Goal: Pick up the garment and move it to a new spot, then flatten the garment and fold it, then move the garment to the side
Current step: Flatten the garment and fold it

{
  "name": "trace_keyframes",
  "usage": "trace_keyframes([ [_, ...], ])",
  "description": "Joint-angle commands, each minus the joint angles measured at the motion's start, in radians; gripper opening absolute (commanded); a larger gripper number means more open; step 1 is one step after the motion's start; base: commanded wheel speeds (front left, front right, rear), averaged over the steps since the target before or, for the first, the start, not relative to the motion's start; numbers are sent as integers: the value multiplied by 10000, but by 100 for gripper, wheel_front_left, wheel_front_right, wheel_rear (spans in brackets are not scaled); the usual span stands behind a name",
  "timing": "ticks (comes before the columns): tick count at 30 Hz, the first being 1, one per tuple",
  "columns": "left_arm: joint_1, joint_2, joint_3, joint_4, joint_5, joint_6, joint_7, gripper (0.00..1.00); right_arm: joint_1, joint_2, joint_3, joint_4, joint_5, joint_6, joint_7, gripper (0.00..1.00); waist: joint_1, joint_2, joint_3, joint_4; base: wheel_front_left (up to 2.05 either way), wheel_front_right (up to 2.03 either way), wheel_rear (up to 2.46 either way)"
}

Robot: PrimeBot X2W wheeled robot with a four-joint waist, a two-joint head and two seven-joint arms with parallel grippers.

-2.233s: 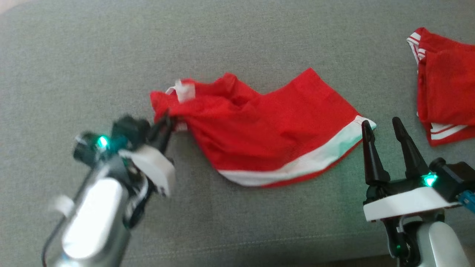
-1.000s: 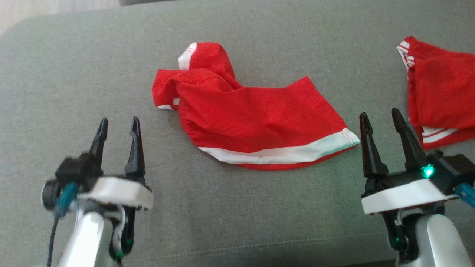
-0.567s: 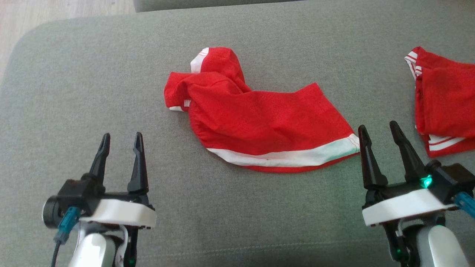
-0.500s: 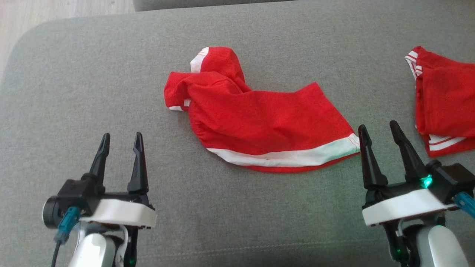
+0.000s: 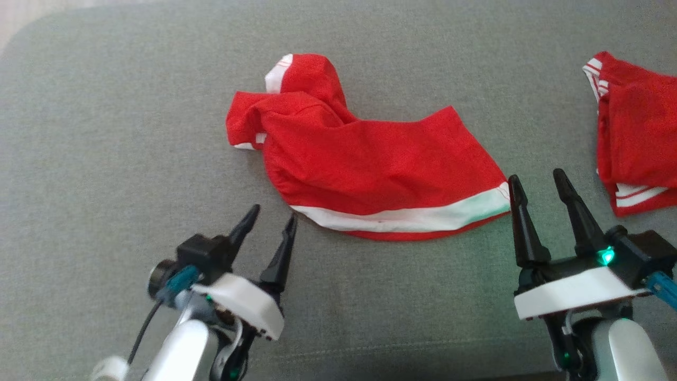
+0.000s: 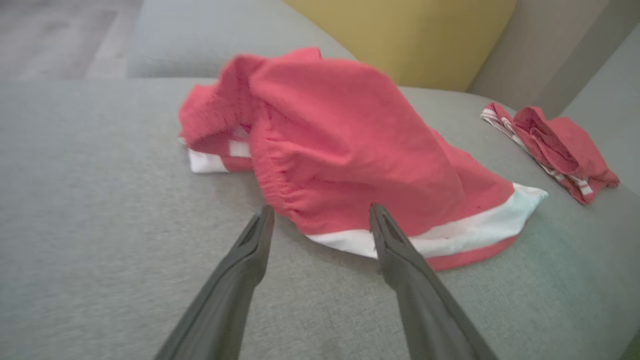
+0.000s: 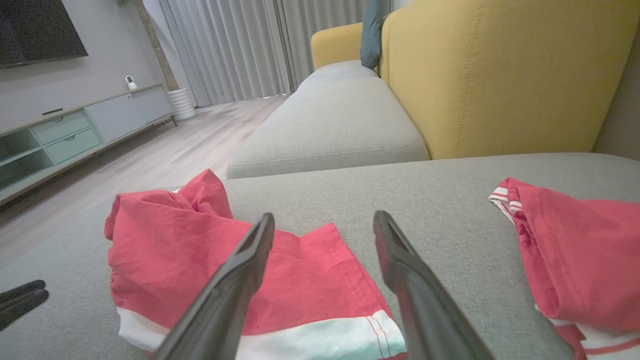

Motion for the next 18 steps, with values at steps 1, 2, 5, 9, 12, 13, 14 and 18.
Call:
trace_keyframes([
  [1, -513, 16, 246, -129, -103, -77, 86, 100, -396, -56, 254, -346, 50, -7, 1, 100, 0, 0, 113, -92, 0, 0, 0],
  [2, -653, -36, 160, 111, -199, -175, 235, 100, -424, -54, 281, -332, 67, -7, -9, 100, 0, 0, 176, -142, 0, 0, 0],
  [5, -1068, -172, 10, 770, -520, -395, 502, 100, -483, -47, 258, -279, 95, -7, -55, 100, 0, 0, 346, -273, 0, 0, 0],
  [9, -1567, -227, -5, 1635, -771, -529, 597, 100, -542, -40, 248, -211, 134, -7, -135, 100, 0, 0, 545, -460, 0, 0, 0],
  [12, -1886, -238, -20, 2176, -923, -618, 583, 100, -570, -36, 240, -169, 159, -7, -174, 100, 0, 0, 660, -553, 0, 0, 0],
  [13, -1981, -228, -27, 2349, -967, -644, 600, 100, -589, -35, 245, -161, 167, -7, -185, 100, 0, 0, 705, -582, 0, 0, 0],
  [14, -2071, -227, -20, 2494, -1029, -671, 577, 100, -610, -34, 248, -150, 173, -7, -200, 100, 0, 0, 738, -605, 0, 0, 0],
  [18, -2350, -203, -55, 2973, -1188, -747, 519, 0, -652, -31, 204, -102, 183, -7, -234, 100, 0, 0, 814, -651, 0, 0, 0],
])
